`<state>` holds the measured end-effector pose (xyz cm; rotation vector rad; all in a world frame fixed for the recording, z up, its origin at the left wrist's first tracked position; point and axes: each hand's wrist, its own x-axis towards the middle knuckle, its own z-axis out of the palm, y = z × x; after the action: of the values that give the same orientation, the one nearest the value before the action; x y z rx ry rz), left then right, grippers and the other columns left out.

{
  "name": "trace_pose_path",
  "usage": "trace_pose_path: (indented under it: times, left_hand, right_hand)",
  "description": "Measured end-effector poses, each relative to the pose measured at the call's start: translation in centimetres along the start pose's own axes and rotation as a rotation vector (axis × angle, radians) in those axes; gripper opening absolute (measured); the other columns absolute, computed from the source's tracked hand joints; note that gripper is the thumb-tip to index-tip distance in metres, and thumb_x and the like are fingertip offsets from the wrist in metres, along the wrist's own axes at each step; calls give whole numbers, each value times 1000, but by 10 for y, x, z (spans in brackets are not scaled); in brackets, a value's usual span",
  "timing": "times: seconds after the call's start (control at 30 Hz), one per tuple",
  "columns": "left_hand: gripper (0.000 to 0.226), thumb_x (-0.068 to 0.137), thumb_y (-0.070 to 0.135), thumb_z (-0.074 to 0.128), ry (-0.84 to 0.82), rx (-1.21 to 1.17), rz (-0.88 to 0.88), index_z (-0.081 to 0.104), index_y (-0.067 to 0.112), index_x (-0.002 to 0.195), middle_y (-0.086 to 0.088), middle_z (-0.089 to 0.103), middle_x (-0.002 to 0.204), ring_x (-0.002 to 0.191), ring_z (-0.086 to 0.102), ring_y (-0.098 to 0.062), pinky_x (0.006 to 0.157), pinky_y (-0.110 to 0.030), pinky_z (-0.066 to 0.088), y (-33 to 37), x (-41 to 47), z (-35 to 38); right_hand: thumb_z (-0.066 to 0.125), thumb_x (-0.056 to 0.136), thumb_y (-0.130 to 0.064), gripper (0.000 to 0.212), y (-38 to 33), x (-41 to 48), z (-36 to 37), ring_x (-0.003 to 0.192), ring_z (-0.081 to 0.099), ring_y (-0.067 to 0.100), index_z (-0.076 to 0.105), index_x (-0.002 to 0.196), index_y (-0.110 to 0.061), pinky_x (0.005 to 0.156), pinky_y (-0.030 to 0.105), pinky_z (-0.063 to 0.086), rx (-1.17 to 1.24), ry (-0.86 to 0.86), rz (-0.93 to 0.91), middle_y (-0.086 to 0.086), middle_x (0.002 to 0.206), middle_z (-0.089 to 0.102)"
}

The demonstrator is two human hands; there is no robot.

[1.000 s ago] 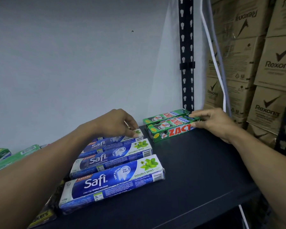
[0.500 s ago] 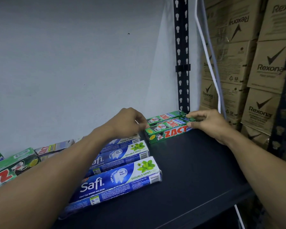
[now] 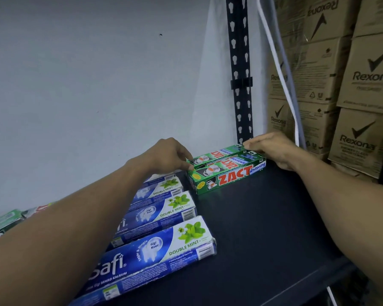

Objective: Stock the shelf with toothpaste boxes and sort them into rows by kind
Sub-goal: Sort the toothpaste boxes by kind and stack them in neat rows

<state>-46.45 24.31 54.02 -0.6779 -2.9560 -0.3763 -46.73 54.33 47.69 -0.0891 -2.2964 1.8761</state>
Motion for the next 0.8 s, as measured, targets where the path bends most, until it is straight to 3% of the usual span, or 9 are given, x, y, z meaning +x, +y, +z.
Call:
trace_pose_path:
  times: [0.1, 0.27, 0.4, 0.57, 0.67, 0.8]
  left_hand:
    - [26, 83, 36, 79, -12, -33, 18, 79, 26, 107, 7, 76, 107, 100, 64, -11, 75, -25, 45, -2, 3, -2]
    - [24, 83, 34, 79, -21, -37, 21, 80, 24, 106, 6, 76, 106, 99, 64, -12, 74, -25, 43, -5, 2, -5]
    - [26, 85, 37, 77, -21, -24, 8, 79, 23, 107, 5, 75, 110, 100, 64, -13, 78, -28, 44, -5, -1, -6]
    - [28, 86, 48, 72, 142, -65, 97, 78, 24, 102, 8, 75, 101, 87, 66, -5, 77, -29, 54, 13, -20, -5]
    - [36, 79, 54, 77, 11, -45, 119, 77, 25, 102, 13, 71, 97, 88, 65, -5, 75, -27, 53, 26, -34, -6]
    - [48, 75, 50, 82, -76, 74, 126, 74, 25, 115, 9, 72, 106, 92, 64, -7, 84, -31, 53, 29, -37, -2]
  right_hand:
    - [80, 80, -15, 15, -1, 2, 1, 104, 69, 22, 80, 95, -15, 106, 42, 48, -5, 3, 14, 2, 92, 79]
    - [77, 84, -12, 18, -5, -4, 5, 95, 73, 20, 77, 102, -10, 98, 37, 54, 14, 9, 14, 6, 90, 78]
    - [74, 86, -11, 16, -4, -3, 4, 99, 72, 23, 76, 102, -8, 96, 37, 55, 70, 26, 7, 8, 96, 78]
    - [65, 87, -5, 22, -4, -16, -7, 99, 72, 24, 72, 108, -6, 84, 34, 57, 179, 25, 23, 10, 103, 77]
    - [59, 87, 3, 27, -3, -30, -13, 102, 71, 23, 73, 108, -4, 92, 34, 55, 152, -51, 1, 11, 104, 76]
    - [58, 81, 17, 37, 3, -42, -15, 106, 69, 25, 77, 103, -6, 97, 35, 54, 89, -107, -22, 15, 106, 75]
